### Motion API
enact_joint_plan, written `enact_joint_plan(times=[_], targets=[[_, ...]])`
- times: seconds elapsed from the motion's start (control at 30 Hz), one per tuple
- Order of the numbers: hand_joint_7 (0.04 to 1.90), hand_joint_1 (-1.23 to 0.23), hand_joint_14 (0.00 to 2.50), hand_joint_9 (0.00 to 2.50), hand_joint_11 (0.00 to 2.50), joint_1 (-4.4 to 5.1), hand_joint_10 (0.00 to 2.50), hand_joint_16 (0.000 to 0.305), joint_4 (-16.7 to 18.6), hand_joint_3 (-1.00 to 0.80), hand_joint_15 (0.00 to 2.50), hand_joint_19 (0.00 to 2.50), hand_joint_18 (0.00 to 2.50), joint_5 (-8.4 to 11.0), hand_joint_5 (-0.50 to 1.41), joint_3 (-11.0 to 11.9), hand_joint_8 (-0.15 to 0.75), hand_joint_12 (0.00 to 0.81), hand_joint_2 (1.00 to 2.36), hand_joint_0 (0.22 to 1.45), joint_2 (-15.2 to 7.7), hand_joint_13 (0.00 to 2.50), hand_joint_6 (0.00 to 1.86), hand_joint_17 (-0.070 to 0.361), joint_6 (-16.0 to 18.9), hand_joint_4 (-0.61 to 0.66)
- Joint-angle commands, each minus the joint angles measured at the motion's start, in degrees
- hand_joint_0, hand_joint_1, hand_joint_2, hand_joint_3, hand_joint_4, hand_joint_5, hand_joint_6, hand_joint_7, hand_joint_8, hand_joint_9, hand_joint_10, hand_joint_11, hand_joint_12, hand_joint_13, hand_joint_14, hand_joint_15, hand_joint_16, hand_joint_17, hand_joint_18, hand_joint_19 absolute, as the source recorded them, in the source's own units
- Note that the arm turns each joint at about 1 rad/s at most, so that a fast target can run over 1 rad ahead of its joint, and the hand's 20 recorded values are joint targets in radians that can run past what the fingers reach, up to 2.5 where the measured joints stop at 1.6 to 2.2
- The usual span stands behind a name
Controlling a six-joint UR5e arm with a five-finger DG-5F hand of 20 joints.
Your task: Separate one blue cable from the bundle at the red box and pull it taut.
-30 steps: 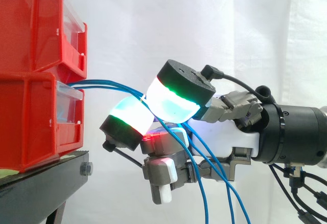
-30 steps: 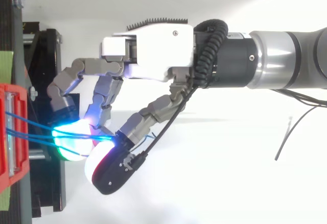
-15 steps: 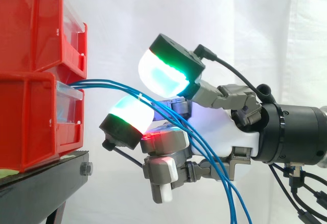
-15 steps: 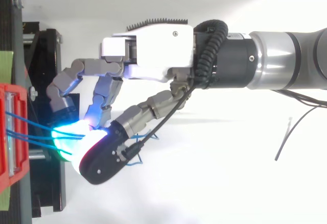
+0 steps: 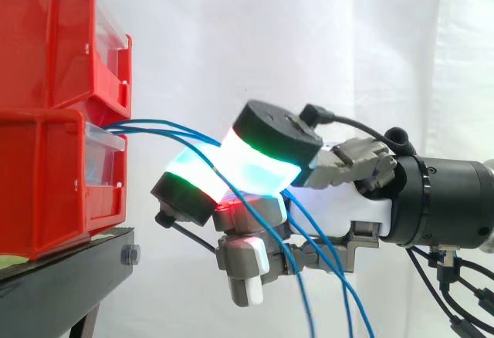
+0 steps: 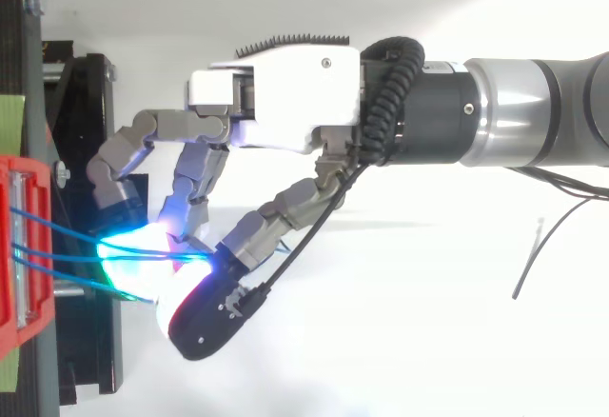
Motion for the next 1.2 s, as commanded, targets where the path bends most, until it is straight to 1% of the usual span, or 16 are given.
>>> enact_joint_plan(times=[0.0, 0.13, 0.2, 0.27, 0.3, 0.4, 0.47, 0.53, 0.67, 0.73, 0.77, 0.83, 0.87, 1.0, 1.07, 1.17], targets=[[1.2, -1.0, 0.03, 1.14, 1.35, 0.03, 0.02, 0.047, 0.0, -0.5, 0.87, 0.8, 0.88, -0.02, -0.17, 0.0, 0.263, 0.339, 1.0, 0.75, 0.0, 1.09, 0.86, 0.107, 0.0, 0.09], [1.21, -1.01, 0.03, 1.15, 1.37, -0.06, 0.02, 0.047, 0.0, -0.5, 0.88, 0.82, 0.88, -0.02, -0.17, 0.0, 0.265, 0.338, 1.0, 0.63, 0.0, 1.09, 0.87, 0.106, 0.0, 0.11], [1.17, -0.97, 0.03, 1.18, 1.38, 0.03, 0.02, 0.05, 0.0, -0.5, 0.88, 0.84, 0.91, -0.02, -0.16, 0.0, 0.283, 0.359, 1.0, 0.52, 0.0, 1.12, 0.87, 0.113, 0.0, 0.13], [1.14, -0.93, 0.03, 1.19, 1.37, -0.06, 0.02, 0.052, 0.0, -0.5, 0.87, 0.84, 0.93, -0.02, -0.16, 0.0, 0.292, 0.363, 1.0, 0.5, 0.0, 1.13, 0.86, 0.116, 0.0, 0.13], [1.1, -0.82, 0.03, 1.21, 1.35, 0.03, 0.02, 0.054, 0.0, -0.5, 0.86, 0.84, 0.95, -0.02, -0.15, 0.0, 0.305, 0.376, 1.0, 0.47, 0.0, 1.14, 0.85, 0.122, 0.0, 0.15], [1.1, -0.56, 0.03, 1.22, 1.35, -0.06, 0.02, 0.052, 0.0, -0.5, 0.88, 0.87, 0.95, -0.02, -0.13, 0.0, 0.291, 0.36, 1.0, 0.52, 0.0, 1.15, 0.81, 0.117, -0.1, 0.14], [1.13, -0.47, 0.03, 1.24, 1.36, 0.03, 0.02, 0.049, 0.0, -0.5, 0.88, 0.88, 0.93, 0.07, -0.13, 0.0, 0.279, 0.348, 1.0, 0.56, 0.0, 1.15, 0.79, 0.111, -0.1, 0.12], [1.15, -0.45, 0.03, 1.24, 1.37, 0.03, 0.03, 0.048, 0.0, -0.5, 0.89, 0.9, 0.92, 0.07, -0.12, 0.1, 0.269, 0.344, 1.0, 0.61, 0.0, 1.15, 0.79, 0.108, -0.1, 0.12], [1.17, -0.52, 0.03, 1.23, 1.37, 0.03, 0.03, 0.049, 0.0, -0.42, 0.9, 0.91, 0.92, 0.07, -0.13, 0.2, 0.268, 0.348, 1.01, 0.62, 0.0, 1.15, 0.79, 0.11, -0.1, 0.11], [1.17, -0.63, 0.03, 1.22, 1.37, 0.03, 0.03, 0.05, 0.0, -0.29, 0.9, 0.91, 0.92, 0.07, -0.13, 0.2, 0.277, 0.354, 1.01, 0.6, 0.0, 1.14, 0.79, 0.112, -0.1, 0.12], [1.17, -0.66, 0.03, 1.22, 1.38, 0.03, 0.03, 0.05, 0.0, -0.26, 0.9, 0.92, 0.91, 0.07, -0.13, 0.2, 0.277, 0.351, 1.02, 0.59, 0.0, 1.14, 0.79, 0.112, -0.1, 0.11], [1.14, -0.73, 0.03, 1.22, 1.36, 0.03, 0.02, 0.056, 0.0, -0.2, 0.88, 0.88, 0.96, 0.07, -0.14, 0.3, 0.304, 0.379, 1.02, 0.58, 0.0, 1.16, 0.81, 0.126, -0.1, 0.13], [1.15, -0.74, 0.03, 1.21, 1.36, 0.03, 0.02, 0.056, 0.0, -0.19, 0.88, 0.89, 0.95, -0.02, -0.15, 0.2, 0.295, 0.377, 1.02, 0.58, 0.0, 1.15, 0.81, 0.125, -0.1, 0.12], [1.17, -0.82, 0.03, 1.16, 1.35, -0.06, 0.02, 0.052, 0.0, -0.17, 0.9, 0.9, 0.91, -0.02, -0.17, 0.3, 0.275, 0.361, 1.02, 0.6, 0.0, 1.11, 0.83, 0.118, -0.1, 0.1], [1.16, -0.85, 0.03, 1.14, 1.35, 0.03, 0.02, 0.051, 0.0, -0.21, 0.9, 0.9, 0.89, 0.07, -0.18, 0.2, 0.261, 0.354, 1.02, 0.62, 0.0, 1.09, 0.84, 0.114, -0.1, 0.09], [1.16, -0.9, 0.03, 1.11, 1.35, 0.03, 0.02, 0.05, 0.0, -0.33, 0.88, 0.86, 0.88, 0.07, -0.18, 0.3, 0.258, 0.351, 1.01, 0.67, 0.0, 1.07, 0.84, 0.113, -0.1, 0.08]])
